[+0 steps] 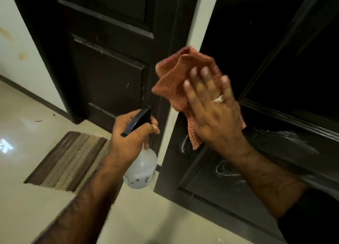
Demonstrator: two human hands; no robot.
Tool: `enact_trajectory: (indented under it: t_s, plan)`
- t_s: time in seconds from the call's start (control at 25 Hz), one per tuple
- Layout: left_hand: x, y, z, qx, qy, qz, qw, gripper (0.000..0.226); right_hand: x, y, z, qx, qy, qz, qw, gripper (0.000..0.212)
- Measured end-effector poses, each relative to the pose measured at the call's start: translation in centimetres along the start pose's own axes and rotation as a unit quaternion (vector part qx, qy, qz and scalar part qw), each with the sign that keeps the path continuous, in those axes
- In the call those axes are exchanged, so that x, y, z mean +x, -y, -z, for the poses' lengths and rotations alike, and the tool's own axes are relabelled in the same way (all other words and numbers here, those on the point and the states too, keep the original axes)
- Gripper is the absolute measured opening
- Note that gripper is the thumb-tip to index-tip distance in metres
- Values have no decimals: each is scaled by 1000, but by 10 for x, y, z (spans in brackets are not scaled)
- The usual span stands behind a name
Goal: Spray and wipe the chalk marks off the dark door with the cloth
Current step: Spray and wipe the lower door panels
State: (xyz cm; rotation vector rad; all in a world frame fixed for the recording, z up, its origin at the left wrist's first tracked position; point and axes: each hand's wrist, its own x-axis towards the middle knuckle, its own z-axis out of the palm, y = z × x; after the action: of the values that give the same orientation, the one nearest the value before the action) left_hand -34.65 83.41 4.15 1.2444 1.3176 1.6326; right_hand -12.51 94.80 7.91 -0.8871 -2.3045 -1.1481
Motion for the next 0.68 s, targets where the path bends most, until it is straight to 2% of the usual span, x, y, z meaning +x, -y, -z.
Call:
enact_trajectory:
  t_s: [0.04, 0.12, 0.16, 0.2, 0.24, 0.32, 0.4, 0.44, 0.48, 0.56, 0.64, 0.68]
  plan:
    - [-5, 2, -5, 1, 5, 0, 1000, 15, -17, 14, -10, 0, 24, 36, 999, 76]
    - [-16, 15, -15, 25, 4, 40, 999, 36, -67, 28, -24, 8, 113, 133, 985, 83]
    - [-24, 24, -19, 44, 4, 71, 996, 44, -84, 21, -24, 13, 123, 158, 980, 84]
    - [-32, 33, -22, 61, 3, 97, 993, 48, -86, 8, -18, 21, 98, 162, 982, 83]
    - [-40, 42, -25, 76, 4, 115, 990, 52, -78, -6, -10, 28, 69, 138, 988, 81]
    - [-54, 59, -34, 97, 11, 146, 984, 61, -48, -34, 4, 53, -9, 5, 999, 74]
    - [-67, 70, -41, 107, 20, 130, 985, 51, -29, -30, 3, 42, -85, -102, 990, 72]
    - [-70, 74, -44, 100, 18, 121, 987, 42, -30, -14, -3, 19, -78, -108, 991, 74]
    - [-72, 80, -44, 87, 17, 117, 989, 35, -46, 10, -19, 5, -44, -76, 996, 74]
    - [-74, 90, -42, 67, 24, 107, 992, 28, -105, 59, -67, -7, 50, 64, 997, 73]
    - [-78, 101, -38, 77, 21, 117, 990, 47, -158, 89, -98, -16, 138, 172, 975, 85]
    - [-80, 107, -36, 83, 19, 128, 988, 54, -167, 93, -101, -9, 165, 193, 967, 94]
